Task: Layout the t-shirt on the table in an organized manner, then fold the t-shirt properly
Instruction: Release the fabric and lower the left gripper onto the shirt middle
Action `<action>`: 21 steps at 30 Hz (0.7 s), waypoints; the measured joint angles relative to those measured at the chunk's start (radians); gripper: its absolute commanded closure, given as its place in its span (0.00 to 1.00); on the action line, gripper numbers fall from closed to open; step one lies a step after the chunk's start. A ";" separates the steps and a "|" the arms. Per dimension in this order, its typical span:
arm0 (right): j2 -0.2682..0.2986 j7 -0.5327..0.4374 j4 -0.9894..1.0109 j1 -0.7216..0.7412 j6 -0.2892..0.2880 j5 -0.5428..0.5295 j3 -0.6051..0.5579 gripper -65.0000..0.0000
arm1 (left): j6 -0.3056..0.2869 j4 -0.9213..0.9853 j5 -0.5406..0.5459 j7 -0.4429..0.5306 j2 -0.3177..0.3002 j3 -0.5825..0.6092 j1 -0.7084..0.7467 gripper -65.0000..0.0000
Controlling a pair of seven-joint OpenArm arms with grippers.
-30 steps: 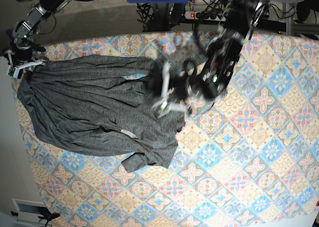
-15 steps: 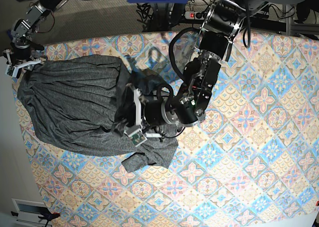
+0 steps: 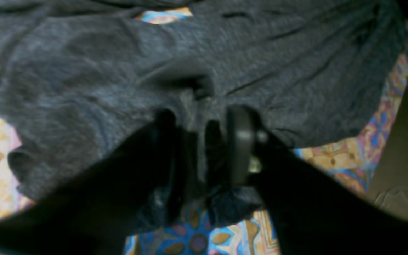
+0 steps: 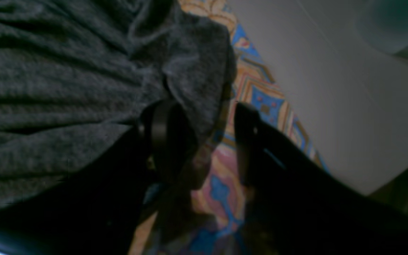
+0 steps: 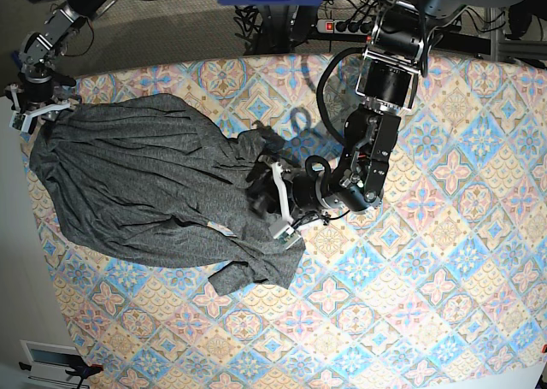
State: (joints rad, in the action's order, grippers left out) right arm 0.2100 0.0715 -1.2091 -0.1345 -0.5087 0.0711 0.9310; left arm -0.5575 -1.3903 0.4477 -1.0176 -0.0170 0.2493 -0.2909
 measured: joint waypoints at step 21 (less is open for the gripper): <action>-0.002 -0.001 0.000 0.000 0.000 -0.001 -0.001 0.64 | -0.005 -0.382 -0.007 0.000 -0.193 0.097 0.197 0.47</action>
State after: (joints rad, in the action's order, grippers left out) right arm 0.2077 0.0708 -1.2091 -0.1345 -0.5091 0.0704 0.9298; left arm -0.5625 -1.7721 0.4404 -1.0176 -0.2100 0.3458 -0.0937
